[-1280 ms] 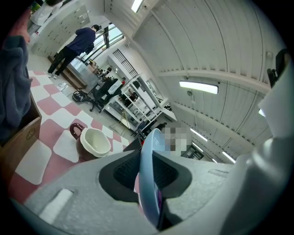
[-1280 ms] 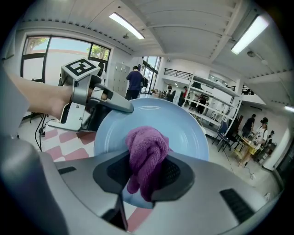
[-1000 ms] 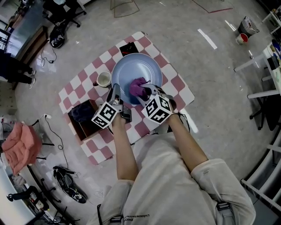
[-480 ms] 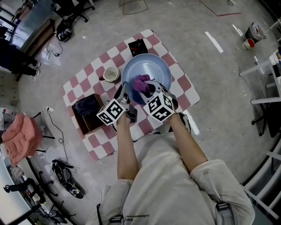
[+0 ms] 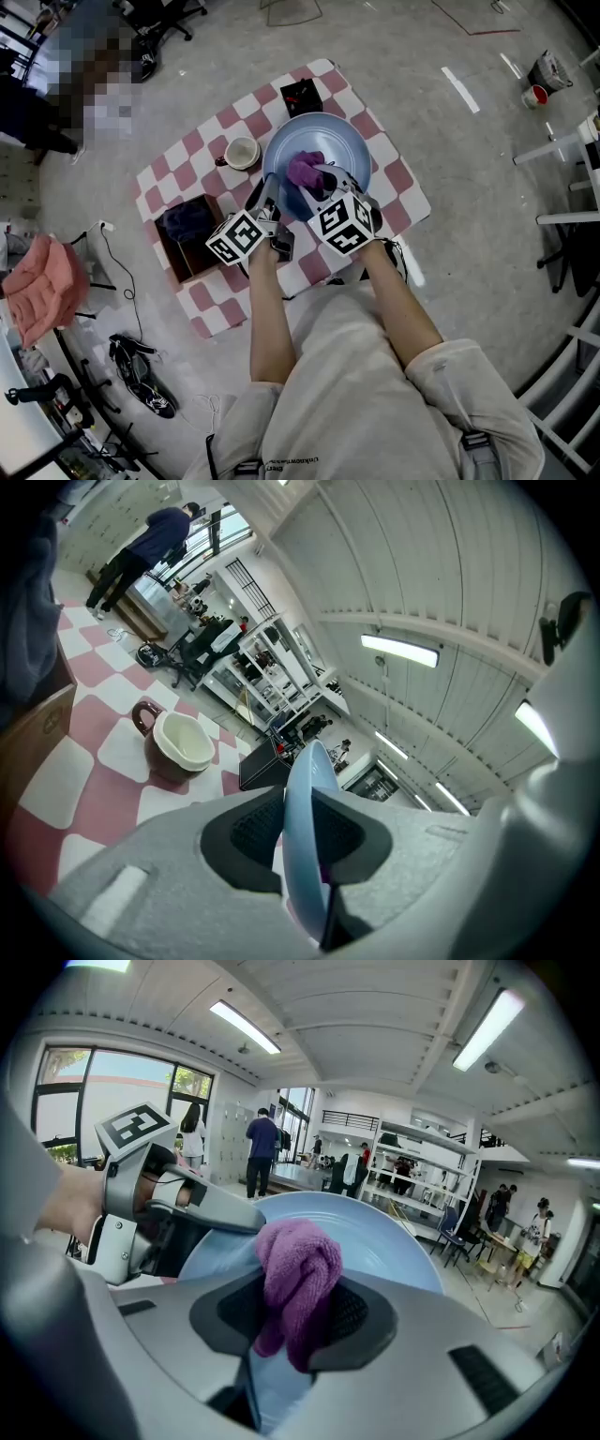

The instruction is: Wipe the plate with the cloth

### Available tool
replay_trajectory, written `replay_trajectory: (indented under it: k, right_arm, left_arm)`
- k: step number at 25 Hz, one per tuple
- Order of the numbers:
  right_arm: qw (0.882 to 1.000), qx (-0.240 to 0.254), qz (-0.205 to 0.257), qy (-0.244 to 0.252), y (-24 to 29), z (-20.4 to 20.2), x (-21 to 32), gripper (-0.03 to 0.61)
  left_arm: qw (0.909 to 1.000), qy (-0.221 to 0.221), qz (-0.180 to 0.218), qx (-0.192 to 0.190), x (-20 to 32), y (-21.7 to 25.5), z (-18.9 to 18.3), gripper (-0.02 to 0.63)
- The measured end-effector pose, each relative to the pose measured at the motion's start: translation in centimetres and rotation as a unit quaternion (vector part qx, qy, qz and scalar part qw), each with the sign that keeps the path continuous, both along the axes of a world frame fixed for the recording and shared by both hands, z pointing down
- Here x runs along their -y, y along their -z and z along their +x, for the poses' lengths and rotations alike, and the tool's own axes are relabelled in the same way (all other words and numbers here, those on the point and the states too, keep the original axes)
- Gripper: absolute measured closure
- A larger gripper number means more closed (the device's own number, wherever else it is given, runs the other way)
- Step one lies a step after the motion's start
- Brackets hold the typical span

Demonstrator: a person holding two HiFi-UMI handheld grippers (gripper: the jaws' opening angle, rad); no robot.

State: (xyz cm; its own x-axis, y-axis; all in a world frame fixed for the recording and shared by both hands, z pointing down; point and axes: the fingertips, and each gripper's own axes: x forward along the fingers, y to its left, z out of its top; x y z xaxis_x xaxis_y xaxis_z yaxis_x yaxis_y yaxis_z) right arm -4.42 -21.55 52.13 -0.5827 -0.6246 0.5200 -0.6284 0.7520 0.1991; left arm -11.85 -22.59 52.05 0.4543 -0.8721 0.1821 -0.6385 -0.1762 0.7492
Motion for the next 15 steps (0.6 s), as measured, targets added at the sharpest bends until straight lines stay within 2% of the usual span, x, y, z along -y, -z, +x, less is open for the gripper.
replay_trajectory:
  k: [7, 15]
  right_arm:
    - [1.0, -0.014, -0.015, -0.007, -1.5, 0.7, 0.2, 0.442]
    - [0.999, -0.031, -0.029, -0.018, -3.3, 1.6, 0.5, 0.442]
  left_arm:
    - [0.9995, -0.018, -0.009, 0.026, -0.4, -0.8, -0.2, 0.554]
    - [0.9993, -0.016, -0.027, 0.021, -0.9, -2.1, -0.8, 0.552]
